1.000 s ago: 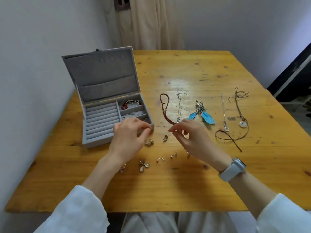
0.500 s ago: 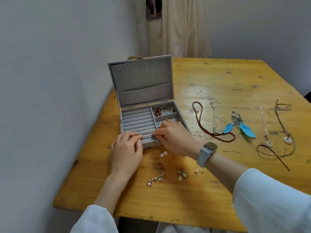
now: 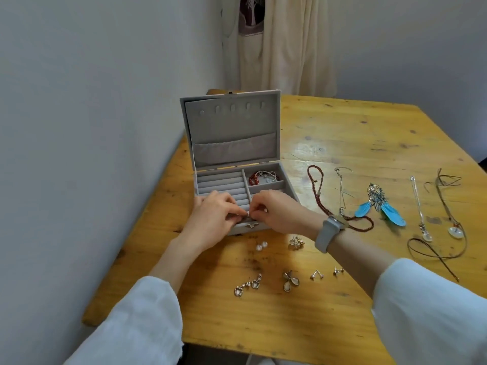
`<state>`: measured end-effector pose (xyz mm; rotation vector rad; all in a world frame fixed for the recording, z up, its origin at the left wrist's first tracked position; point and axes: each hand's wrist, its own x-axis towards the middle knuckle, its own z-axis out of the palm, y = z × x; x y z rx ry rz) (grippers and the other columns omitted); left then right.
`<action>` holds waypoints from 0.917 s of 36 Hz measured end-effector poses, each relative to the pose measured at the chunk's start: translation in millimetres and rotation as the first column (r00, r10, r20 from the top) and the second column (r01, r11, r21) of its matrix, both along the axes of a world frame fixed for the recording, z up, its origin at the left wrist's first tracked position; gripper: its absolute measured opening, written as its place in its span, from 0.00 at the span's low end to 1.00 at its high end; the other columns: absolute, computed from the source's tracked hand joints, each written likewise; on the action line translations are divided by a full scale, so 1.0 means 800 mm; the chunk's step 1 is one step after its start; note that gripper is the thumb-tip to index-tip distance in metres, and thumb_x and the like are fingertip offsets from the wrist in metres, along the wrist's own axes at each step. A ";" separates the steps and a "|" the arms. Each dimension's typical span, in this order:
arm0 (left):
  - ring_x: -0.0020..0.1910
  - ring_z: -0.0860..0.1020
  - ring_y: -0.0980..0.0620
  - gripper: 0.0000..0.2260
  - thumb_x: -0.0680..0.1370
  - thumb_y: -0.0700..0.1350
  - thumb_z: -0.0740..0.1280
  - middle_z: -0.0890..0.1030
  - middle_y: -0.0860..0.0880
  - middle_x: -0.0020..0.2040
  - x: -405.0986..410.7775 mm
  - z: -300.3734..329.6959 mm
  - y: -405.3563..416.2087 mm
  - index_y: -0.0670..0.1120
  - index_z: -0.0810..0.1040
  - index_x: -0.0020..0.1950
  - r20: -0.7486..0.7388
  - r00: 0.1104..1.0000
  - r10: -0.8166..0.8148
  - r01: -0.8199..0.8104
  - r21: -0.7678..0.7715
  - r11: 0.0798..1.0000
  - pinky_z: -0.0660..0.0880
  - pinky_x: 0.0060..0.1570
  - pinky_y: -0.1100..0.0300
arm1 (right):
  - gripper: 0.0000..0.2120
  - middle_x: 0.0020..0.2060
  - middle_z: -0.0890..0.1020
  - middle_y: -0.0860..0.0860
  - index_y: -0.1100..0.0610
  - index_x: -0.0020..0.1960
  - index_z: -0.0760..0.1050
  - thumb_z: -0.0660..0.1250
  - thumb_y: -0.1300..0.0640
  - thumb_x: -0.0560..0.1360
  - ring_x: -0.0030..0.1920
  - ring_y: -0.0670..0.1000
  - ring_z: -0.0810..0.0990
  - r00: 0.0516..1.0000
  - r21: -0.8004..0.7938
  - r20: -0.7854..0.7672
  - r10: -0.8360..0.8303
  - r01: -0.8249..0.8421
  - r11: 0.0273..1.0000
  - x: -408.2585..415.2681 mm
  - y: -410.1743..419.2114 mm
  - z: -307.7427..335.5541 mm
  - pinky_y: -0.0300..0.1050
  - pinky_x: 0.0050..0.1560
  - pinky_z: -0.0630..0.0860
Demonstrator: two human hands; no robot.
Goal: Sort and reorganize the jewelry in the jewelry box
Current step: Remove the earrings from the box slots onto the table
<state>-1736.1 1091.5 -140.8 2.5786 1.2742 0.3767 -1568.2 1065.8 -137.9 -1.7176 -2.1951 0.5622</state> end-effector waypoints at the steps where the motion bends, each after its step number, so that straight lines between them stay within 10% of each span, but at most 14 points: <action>1: 0.56 0.68 0.53 0.10 0.76 0.50 0.65 0.76 0.55 0.52 0.000 0.002 0.003 0.56 0.80 0.57 -0.029 0.999 -0.042 0.043 0.021 0.999 0.60 0.58 0.54 | 0.05 0.46 0.77 0.50 0.57 0.48 0.77 0.63 0.57 0.76 0.45 0.47 0.72 0.998 0.009 -0.062 -0.027 0.027 1.000 0.002 -0.005 -0.001 0.43 0.48 0.72; 6: 0.53 0.70 0.50 0.08 0.74 0.49 0.68 0.78 0.53 0.48 -0.004 -0.002 0.008 0.53 0.82 0.52 -0.089 0.985 -0.149 0.163 0.183 0.969 0.63 0.54 0.53 | 0.03 0.43 0.75 0.48 0.56 0.47 0.74 0.62 0.58 0.77 0.42 0.45 0.72 0.956 0.020 -0.263 -0.131 0.141 0.990 0.024 -0.028 -0.002 0.33 0.42 0.69; 17: 0.55 0.65 0.56 0.05 0.79 0.49 0.60 0.68 0.56 0.49 0.006 0.005 0.012 0.53 0.75 0.51 -0.168 0.979 -0.115 0.109 -0.046 0.993 0.59 0.61 0.55 | 0.03 0.37 0.75 0.47 0.54 0.43 0.73 0.64 0.60 0.75 0.37 0.47 0.72 0.848 0.115 -0.474 -0.238 0.328 0.938 0.078 -0.063 0.006 0.31 0.37 0.69; 27: 0.44 0.69 0.65 0.03 0.78 0.43 0.61 0.71 0.60 0.42 0.065 0.022 -0.086 0.51 0.72 0.48 0.290 0.943 -0.160 0.224 -0.201 0.954 0.65 0.47 0.73 | 0.08 0.36 0.77 0.47 0.50 0.40 0.74 0.68 0.62 0.72 0.35 0.42 0.72 0.785 0.075 -0.501 -0.364 0.459 0.885 0.136 -0.153 -0.027 0.29 0.37 0.67; 33: 0.43 0.73 0.61 0.03 0.77 0.44 0.65 0.74 0.60 0.42 0.131 0.000 -0.126 0.53 0.75 0.46 0.285 0.918 -0.277 0.364 -0.323 0.874 0.71 0.45 0.69 | 0.05 0.40 0.76 0.50 0.51 0.42 0.76 0.67 0.61 0.73 0.40 0.45 0.72 0.812 0.021 -0.386 -0.438 0.483 0.875 0.160 -0.201 -0.046 0.29 0.41 0.67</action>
